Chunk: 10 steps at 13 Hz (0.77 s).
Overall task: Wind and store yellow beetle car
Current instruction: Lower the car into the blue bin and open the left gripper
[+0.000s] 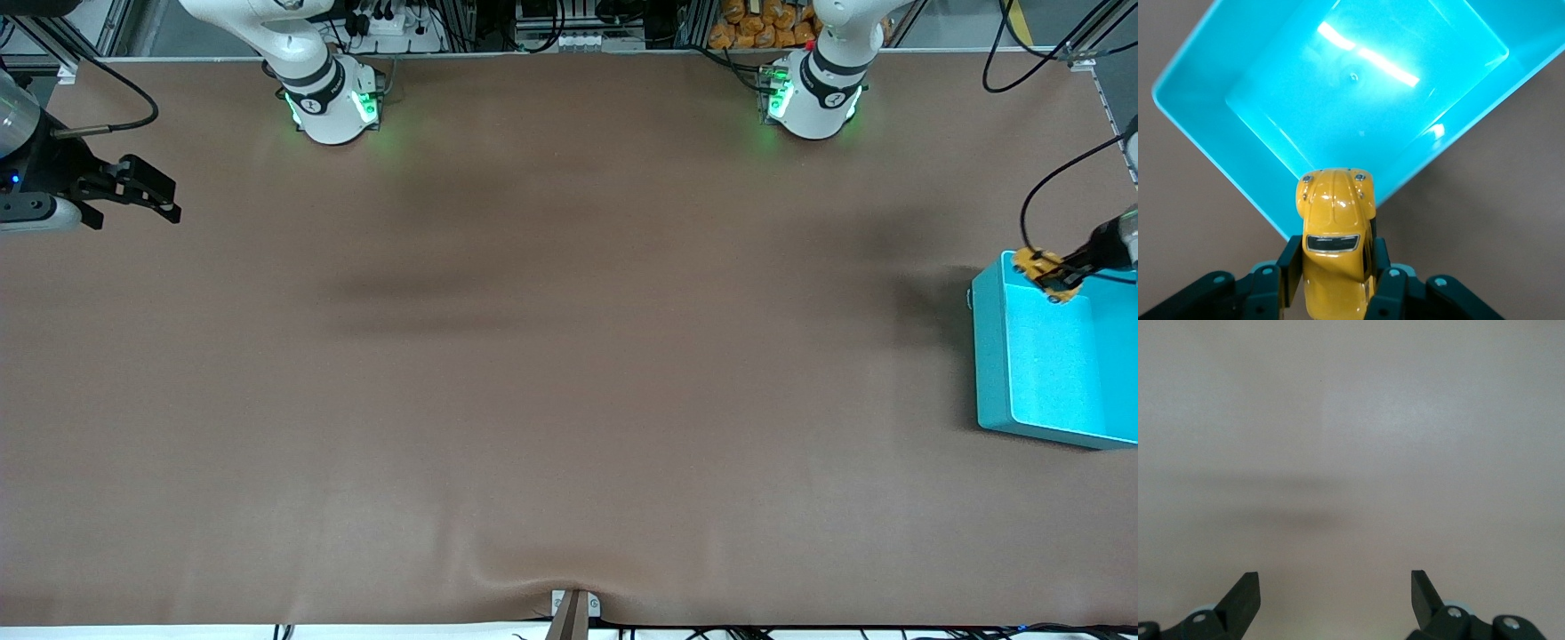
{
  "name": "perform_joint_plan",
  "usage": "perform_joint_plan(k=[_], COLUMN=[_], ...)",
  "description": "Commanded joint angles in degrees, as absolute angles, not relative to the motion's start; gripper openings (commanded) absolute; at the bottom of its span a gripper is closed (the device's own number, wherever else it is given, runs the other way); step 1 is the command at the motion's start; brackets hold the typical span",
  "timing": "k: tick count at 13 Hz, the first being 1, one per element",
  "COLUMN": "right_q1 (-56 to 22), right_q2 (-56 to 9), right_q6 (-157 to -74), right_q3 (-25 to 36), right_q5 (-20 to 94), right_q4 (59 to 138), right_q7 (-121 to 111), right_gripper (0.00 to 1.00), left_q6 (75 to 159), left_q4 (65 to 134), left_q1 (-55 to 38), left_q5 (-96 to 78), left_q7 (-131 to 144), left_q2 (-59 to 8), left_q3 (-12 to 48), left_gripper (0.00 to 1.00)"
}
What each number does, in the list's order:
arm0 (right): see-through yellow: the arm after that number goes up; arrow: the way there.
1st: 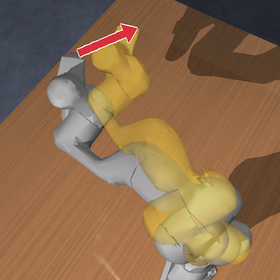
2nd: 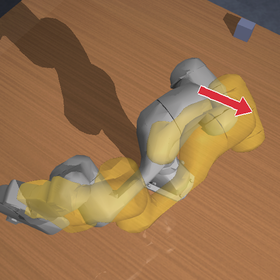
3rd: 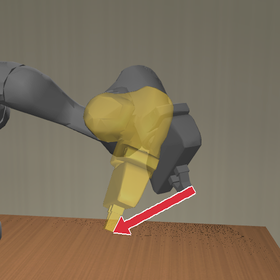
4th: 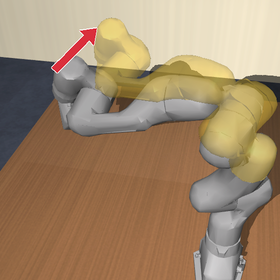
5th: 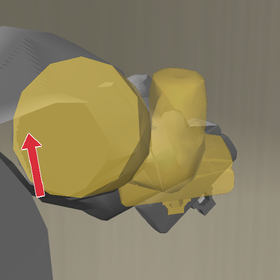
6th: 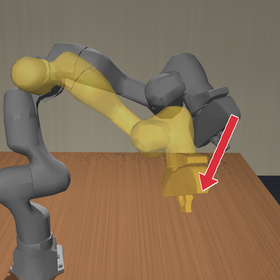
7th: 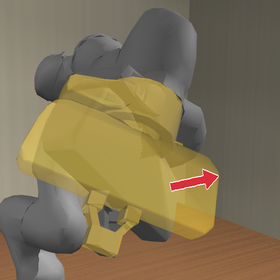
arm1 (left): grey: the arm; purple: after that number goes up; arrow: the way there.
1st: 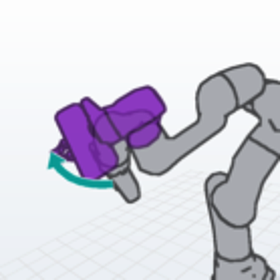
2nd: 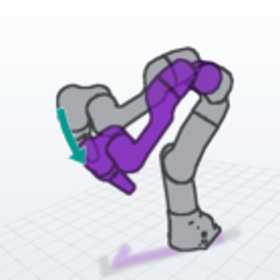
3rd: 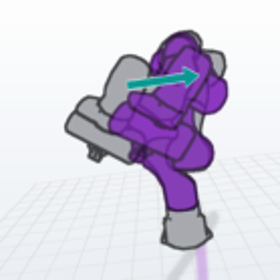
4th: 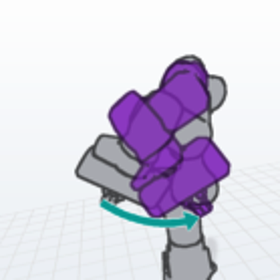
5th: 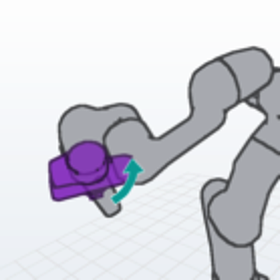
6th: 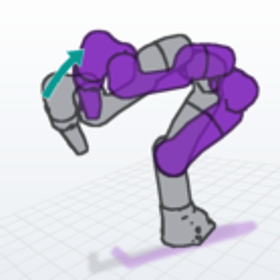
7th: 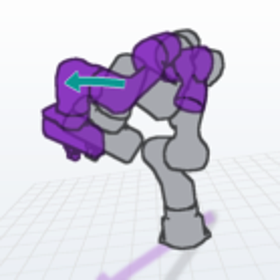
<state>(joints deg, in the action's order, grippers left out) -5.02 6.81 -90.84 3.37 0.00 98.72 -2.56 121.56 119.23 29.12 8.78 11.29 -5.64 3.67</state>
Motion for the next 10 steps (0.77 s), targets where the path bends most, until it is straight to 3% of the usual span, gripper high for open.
perform_joint_plan(k=[1, 5, 10], right_q1=[-5.98, -5.89, -5.89], right_q2=[6.59, 6.50, 6.24], right_q6=[-90.53, -90.26, -90.18], right_q3=[4.04, 4.04, 4.04], right_q5=[0.62, 0.62, 0.62], right_q4=[98.79, 98.79, 98.79], right_q7=[-1.58, -1.58, -1.76], right_gripper=[1.00, 1.00, 1.00], left_q6=[122.07, 130.06, 131.48], left_q4=[115.32, 113.22, 108.02], left_q1=[31.37, 31.99, 32.17], left_q5=[10.89, 17.03, 20.73], left_q7=[-0.23, -3.60, -6.58], left_q2=[-9.13, -15.80, -23.28], left_q3=[4.22, 4.31, 4.39], left_gripper=[0.06, 0.06, 0.06])
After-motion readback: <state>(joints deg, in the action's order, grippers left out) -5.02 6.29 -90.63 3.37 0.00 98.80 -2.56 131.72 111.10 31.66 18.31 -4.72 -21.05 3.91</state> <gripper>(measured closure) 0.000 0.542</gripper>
